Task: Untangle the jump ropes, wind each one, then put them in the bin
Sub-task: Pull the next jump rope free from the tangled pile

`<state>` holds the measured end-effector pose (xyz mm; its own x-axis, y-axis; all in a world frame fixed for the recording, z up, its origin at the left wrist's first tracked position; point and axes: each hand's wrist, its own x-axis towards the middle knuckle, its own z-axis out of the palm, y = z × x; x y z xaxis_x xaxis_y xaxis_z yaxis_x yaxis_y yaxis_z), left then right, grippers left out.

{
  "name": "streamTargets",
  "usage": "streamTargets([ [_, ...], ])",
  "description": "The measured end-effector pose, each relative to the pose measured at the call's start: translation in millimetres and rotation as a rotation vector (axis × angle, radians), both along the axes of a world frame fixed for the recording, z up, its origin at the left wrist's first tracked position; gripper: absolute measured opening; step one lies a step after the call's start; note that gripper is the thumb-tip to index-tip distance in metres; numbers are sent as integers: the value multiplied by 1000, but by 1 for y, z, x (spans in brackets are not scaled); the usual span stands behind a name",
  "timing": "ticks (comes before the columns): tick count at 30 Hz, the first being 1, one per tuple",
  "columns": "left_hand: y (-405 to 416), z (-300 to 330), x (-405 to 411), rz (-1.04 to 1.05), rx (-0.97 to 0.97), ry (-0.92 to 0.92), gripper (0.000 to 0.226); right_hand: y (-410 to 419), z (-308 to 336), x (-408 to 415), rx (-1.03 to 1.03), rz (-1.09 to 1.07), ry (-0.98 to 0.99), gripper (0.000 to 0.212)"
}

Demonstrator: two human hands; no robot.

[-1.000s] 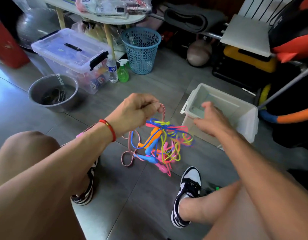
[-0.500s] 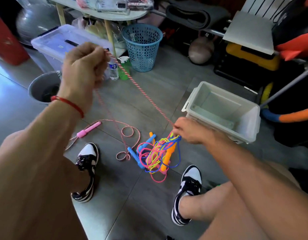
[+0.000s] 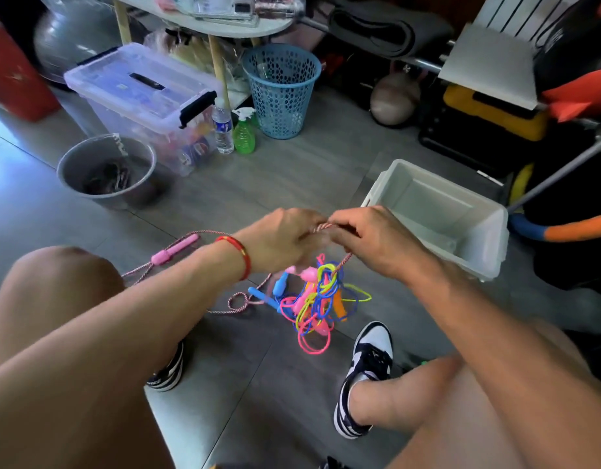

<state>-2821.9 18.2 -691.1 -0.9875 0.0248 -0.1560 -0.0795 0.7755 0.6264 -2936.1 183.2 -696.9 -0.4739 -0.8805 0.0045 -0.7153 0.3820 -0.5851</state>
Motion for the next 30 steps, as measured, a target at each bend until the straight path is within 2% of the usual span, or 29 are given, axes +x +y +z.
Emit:
streamTargets([
  [2,-4,4,1,24,-69,100,31,6,-8,-7,51,3,-26,34],
  [4,-9,15,3,139,-18,301,31,13,-19,-14,157,25,-97,35],
  [7,-24,22,2,580,206,566,33,20,-32,-27,324,7,-113,21],
  [8,-31,22,1,693,171,642,33,21,-33,-31,354,-2,-70,15],
  [9,-38,22,1,757,55,670,33,21,-31,-36,362,-23,-2,16],
  [10,-43,20,1,778,-50,647,30,21,-28,-40,337,-56,52,20],
  [12,-54,12,0,763,-221,443,26,24,-17,-44,224,-124,31,22],
  [14,-52,3,2,639,-351,205,42,25,-4,-39,147,-109,-9,17],
  [16,-34,-5,2,404,-256,143,59,20,1,-30,114,-34,28,13],
  [19,9,-12,2,167,35,109,47,8,6,-13,51,-2,11,14],
  [21,23,-17,-2,142,43,147,30,5,6,-8,-2,-31,-107,16],
  [24,15,-16,-6,138,-33,149,29,7,5,-5,-33,-40,-163,18],
  [27,11,-13,-4,150,-73,189,20,9,-3,-5,-2,8,-111,25],
  [30,18,-10,-1,256,34,179,17,8,-6,-5,24,56,-79,29],
])
